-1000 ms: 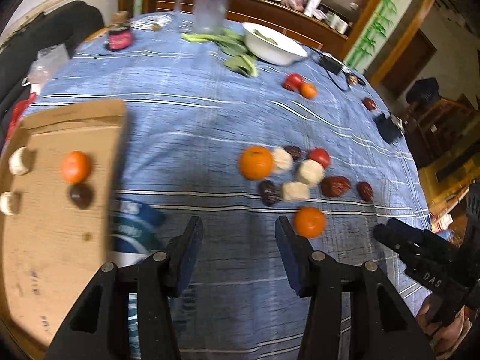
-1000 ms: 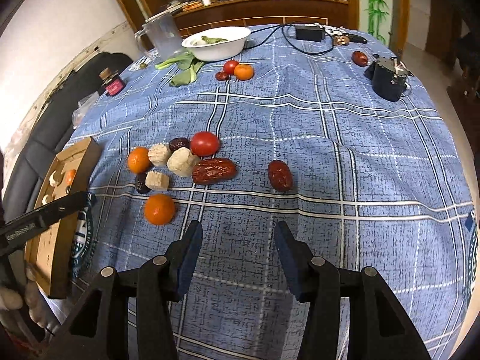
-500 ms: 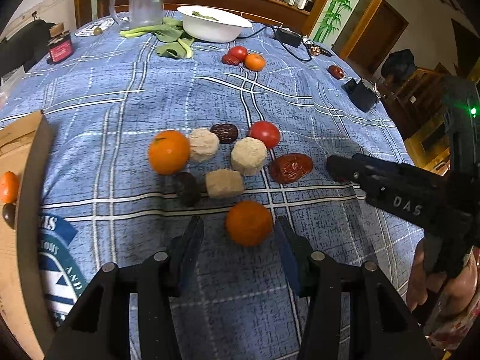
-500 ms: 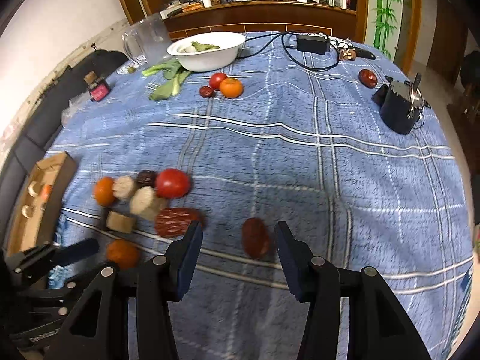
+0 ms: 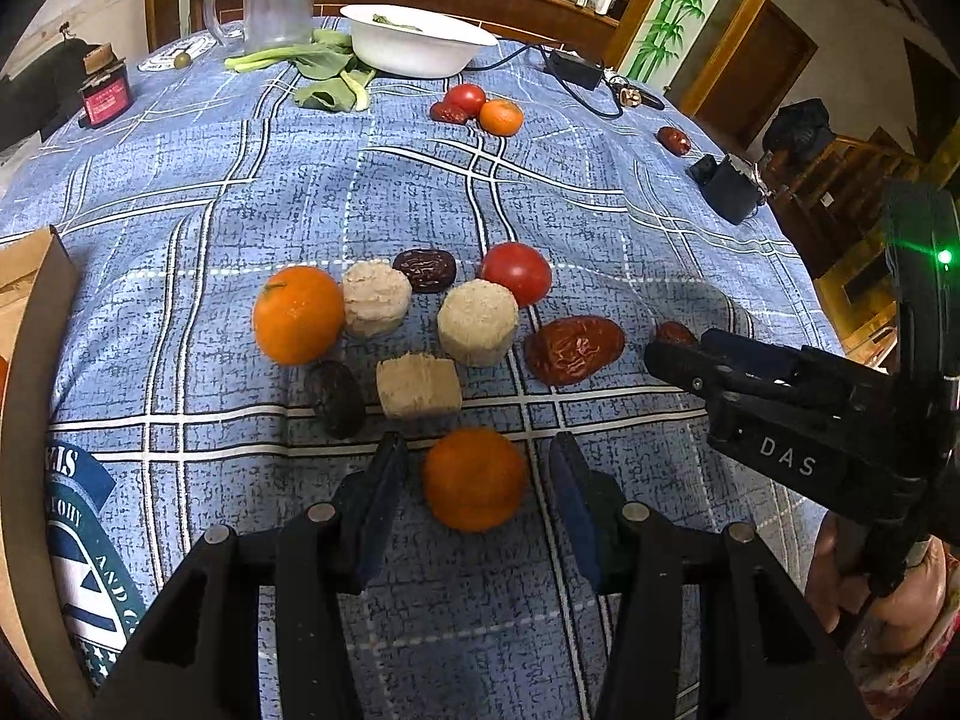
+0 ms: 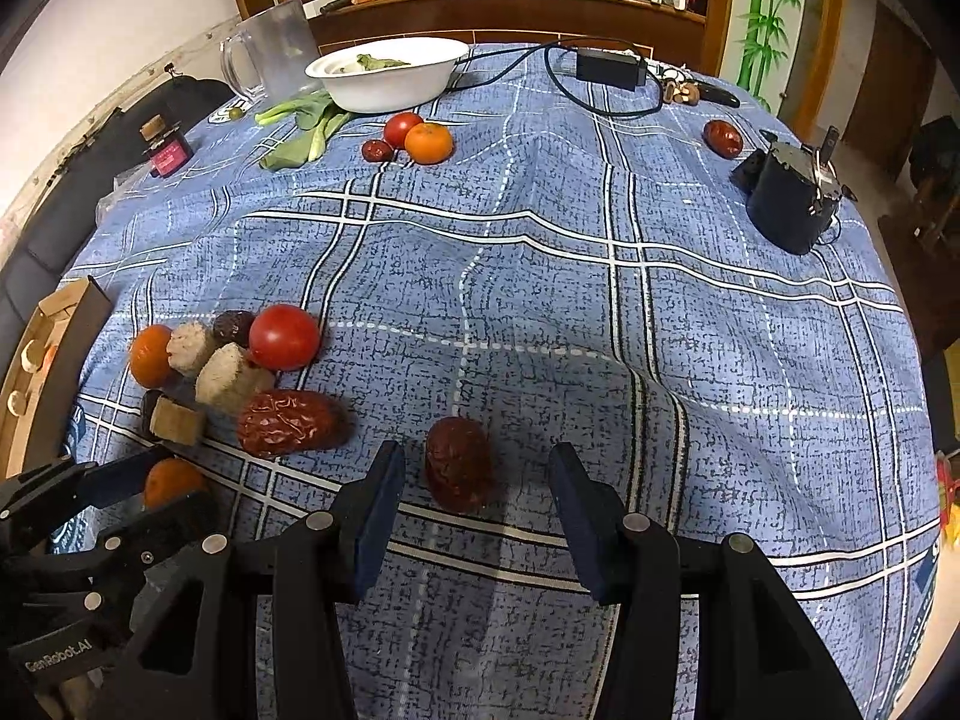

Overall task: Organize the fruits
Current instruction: 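Grasp a mandarin with the left gripper while the right gripper grasps a red date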

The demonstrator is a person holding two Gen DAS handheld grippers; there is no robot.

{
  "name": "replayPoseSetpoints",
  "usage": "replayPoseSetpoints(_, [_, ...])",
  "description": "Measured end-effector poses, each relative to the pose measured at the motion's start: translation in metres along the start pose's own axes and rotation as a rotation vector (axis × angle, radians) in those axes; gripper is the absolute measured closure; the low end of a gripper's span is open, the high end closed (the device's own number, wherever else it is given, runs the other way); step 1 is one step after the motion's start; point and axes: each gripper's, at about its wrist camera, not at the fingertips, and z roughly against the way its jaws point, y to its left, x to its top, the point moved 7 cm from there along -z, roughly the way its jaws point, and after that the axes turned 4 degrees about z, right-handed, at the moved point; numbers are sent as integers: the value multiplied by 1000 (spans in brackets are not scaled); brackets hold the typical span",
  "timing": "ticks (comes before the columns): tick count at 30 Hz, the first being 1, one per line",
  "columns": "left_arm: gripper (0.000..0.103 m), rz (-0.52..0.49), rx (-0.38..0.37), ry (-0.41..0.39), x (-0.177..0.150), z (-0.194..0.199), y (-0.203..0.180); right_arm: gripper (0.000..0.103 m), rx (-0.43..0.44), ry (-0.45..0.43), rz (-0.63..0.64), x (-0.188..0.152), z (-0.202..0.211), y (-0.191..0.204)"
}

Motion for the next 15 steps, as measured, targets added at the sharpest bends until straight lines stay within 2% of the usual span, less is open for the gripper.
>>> replayPoseSetpoints(4, [72, -3, 42, -22, -2, 1, 3, 53, -37, -10, 26, -1, 0, 2])
replayPoseSetpoints(6, [73, 8, 39, -22, -3, 3, 5, 78, -68, -19, 49, -2, 2, 3])
replayPoseSetpoints(7, [73, 12, 40, -20, -4, 5, 6, 81, -69, -16, 51, -3, 3, 3])
replayPoseSetpoints(11, [73, 48, 24, -29, -6, 19, 15, 81, -53, -14, 46, -8, 13, 6])
replayPoseSetpoints(15, [73, 109, 2, -73, -2, 53, 39, 81, -14, -32, 38, -11, 32, 20])
